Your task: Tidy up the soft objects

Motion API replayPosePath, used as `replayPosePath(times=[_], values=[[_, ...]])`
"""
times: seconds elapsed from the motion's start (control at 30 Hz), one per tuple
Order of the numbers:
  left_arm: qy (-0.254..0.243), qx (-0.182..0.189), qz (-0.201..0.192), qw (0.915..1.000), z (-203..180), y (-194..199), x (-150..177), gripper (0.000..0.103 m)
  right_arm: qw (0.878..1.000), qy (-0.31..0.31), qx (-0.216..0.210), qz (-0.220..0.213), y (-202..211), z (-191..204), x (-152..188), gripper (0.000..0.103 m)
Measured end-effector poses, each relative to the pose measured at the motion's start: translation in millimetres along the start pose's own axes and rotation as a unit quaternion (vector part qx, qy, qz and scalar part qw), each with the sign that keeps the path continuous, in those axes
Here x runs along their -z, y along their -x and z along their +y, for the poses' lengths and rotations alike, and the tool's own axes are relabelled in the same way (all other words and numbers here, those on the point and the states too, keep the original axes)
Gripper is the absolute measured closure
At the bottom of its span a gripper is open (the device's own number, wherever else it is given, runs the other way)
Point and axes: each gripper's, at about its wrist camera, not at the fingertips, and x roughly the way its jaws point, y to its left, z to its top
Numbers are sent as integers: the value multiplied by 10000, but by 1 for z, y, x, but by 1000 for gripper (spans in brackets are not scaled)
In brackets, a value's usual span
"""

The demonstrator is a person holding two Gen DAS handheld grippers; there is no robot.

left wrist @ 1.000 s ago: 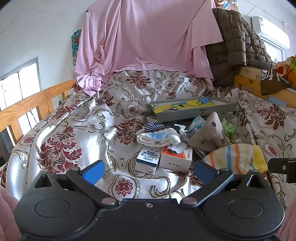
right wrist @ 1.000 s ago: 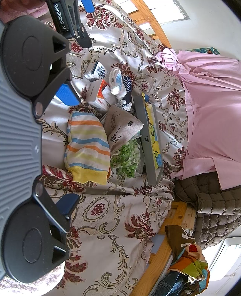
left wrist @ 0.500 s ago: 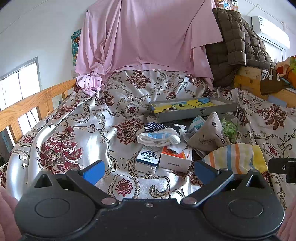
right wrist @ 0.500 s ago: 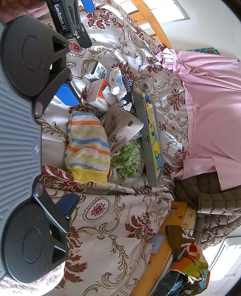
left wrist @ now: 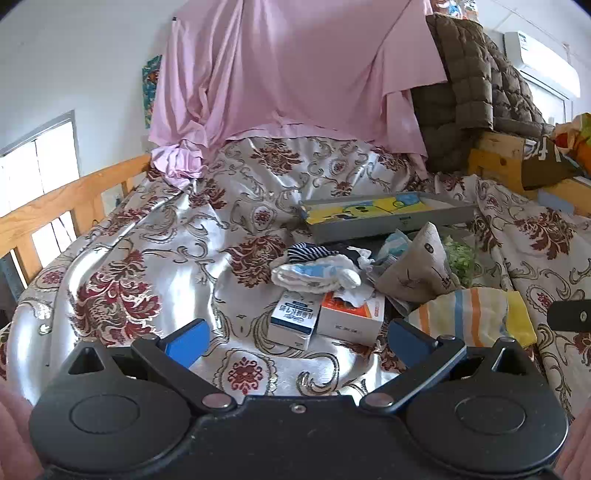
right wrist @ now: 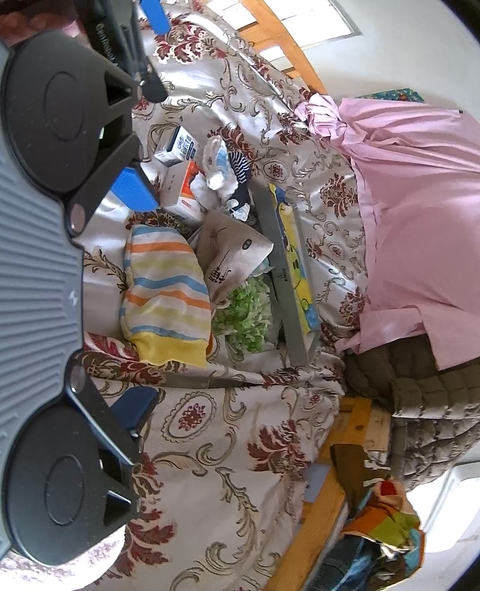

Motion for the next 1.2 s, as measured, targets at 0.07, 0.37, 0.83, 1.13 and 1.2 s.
replayPosePath(times=[0.07,0.37,0.83,1.13,1.2], values=[[-53,121,32,9999,-2,-4,-2,1,9999,-20,-85,146,-3,-3,-7,0],[-669,983,213,9927,-28,-37,-15,1,9991,319,-98,249,-30,-12,-46,0],[-770,2297,1165,9632,-93,-142,-13,1,9901,-402,-670,1165,-145,-52,-101,0],[263,2791,2035,9381,-101,-196,-1,1,9778,-817,-953,1676,-193,-74,-98,0],[435,2965,2106,9305,-105,-202,-1,1,9791,-779,-890,1653,-197,-73,-99,0]])
